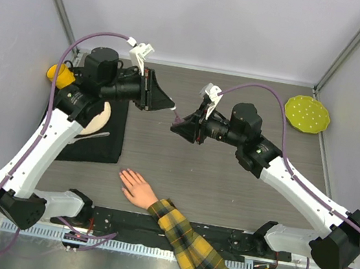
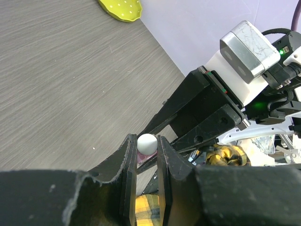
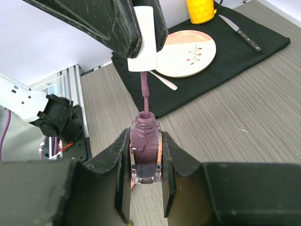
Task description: Paint the nails
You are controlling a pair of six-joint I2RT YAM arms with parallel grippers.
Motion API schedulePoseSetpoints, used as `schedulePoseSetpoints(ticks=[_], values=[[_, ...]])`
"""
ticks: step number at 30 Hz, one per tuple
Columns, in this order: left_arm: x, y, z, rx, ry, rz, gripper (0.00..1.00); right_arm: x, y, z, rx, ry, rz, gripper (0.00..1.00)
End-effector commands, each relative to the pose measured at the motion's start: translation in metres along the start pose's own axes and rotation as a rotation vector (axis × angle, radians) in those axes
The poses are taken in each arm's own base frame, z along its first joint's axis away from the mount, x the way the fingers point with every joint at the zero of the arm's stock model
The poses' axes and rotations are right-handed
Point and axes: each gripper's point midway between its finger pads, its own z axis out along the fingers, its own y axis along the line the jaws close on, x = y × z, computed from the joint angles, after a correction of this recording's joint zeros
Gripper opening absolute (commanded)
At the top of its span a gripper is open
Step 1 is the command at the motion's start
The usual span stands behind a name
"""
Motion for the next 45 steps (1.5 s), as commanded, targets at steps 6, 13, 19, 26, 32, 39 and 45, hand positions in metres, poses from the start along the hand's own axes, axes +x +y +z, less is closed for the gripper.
schedulePoseSetpoints(ticks=[6, 13, 19, 26, 32, 39, 45], values=[[-0.006, -0.008, -0.005, 0.017, -0.012, 0.025, 0.0, -0.041, 0.016, -0.006, -0.038, -0.111, -0.056, 0.01], [-0.003, -0.008, -0.004, 0.027, 0.002, 0.021, 0.0, -0.042, 0.016, -0.005, -0.039, -0.117, -0.059, 0.01], [0.0, -0.008, -0.005, 0.026, 0.012, 0.02, 0.0, -0.043, 0.017, -0.005, -0.044, -0.117, -0.057, 0.01], [0.001, -0.01, -0.003, 0.047, 0.023, 0.018, 0.0, -0.043, 0.018, -0.003, -0.051, -0.117, -0.053, 0.01], [0.003, -0.012, -0.002, 0.058, 0.033, 0.017, 0.0, -0.044, 0.018, -0.003, -0.053, -0.119, -0.053, 0.01], [0.01, -0.013, 0.002, 0.067, 0.064, 0.017, 0.0, -0.045, 0.019, -0.002, -0.054, -0.12, -0.055, 0.01], [0.019, -0.016, 0.003, 0.079, 0.1, 0.027, 0.0, -0.047, 0.019, -0.003, -0.055, -0.124, -0.059, 0.01]])
